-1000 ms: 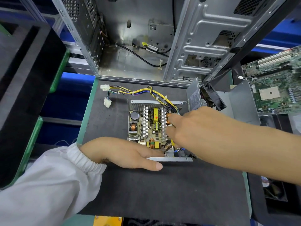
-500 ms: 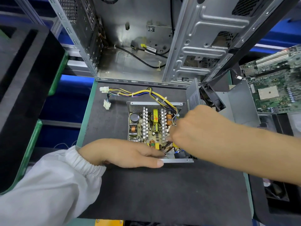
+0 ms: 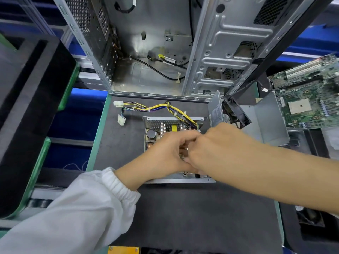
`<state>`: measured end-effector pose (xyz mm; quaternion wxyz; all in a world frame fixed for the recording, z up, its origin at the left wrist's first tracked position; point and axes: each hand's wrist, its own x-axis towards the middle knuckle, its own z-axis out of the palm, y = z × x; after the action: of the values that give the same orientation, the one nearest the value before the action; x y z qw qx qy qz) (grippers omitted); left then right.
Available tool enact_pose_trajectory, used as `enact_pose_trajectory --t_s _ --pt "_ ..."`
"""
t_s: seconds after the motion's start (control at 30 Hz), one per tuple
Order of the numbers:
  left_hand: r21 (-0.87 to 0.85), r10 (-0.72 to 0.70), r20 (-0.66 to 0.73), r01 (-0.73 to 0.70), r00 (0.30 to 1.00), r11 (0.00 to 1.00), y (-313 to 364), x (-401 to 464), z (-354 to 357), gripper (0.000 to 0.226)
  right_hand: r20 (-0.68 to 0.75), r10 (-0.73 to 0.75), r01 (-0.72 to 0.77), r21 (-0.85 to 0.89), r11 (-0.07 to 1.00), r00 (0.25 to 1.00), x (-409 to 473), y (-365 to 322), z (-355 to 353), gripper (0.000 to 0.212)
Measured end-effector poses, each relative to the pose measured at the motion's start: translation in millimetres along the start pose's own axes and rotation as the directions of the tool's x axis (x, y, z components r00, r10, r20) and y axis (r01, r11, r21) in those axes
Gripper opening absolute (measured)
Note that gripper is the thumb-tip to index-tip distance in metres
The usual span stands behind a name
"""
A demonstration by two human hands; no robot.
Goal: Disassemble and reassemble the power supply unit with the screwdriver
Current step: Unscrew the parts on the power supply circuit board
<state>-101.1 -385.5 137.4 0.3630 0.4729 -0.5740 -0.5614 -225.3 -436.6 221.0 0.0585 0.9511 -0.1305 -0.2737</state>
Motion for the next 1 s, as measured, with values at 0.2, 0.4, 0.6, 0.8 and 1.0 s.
enact_pose_trajectory --t_s 0.2,0.4,0.6,0.8,1.0 --pt "-0.091 0.044 0.029 -0.041 0.999 0.995 -3 -7 -8 0.051 -0.006 0.019 -0.017 0.284 0.959 1.000 -4 8 0 0.026" --pt "-0.010 -0.029 0.067 0.030 0.997 1.000 -9 -7 -9 0.035 -0.060 0.055 -0.059 -0.081 0.995 0.997 -8 -13 -9 0.022" --pt "-0.077 0.029 0.105 -0.020 0.994 0.997 -7 -7 -16 0.047 -0.059 0.009 0.001 0.177 0.984 0.998 -13 8 1 0.029" --pt "0.013 0.000 0.140 -0.001 0.990 1.000 -8 -7 -19 0.050 -0.170 0.118 -0.143 -0.148 0.979 0.978 -11 -3 -9 0.043" --pt "0.200 0.129 0.049 -0.136 0.990 0.970 -4 -4 -7 0.045 -0.139 0.122 -0.127 -0.028 0.992 0.983 -10 -10 -10 0.048"
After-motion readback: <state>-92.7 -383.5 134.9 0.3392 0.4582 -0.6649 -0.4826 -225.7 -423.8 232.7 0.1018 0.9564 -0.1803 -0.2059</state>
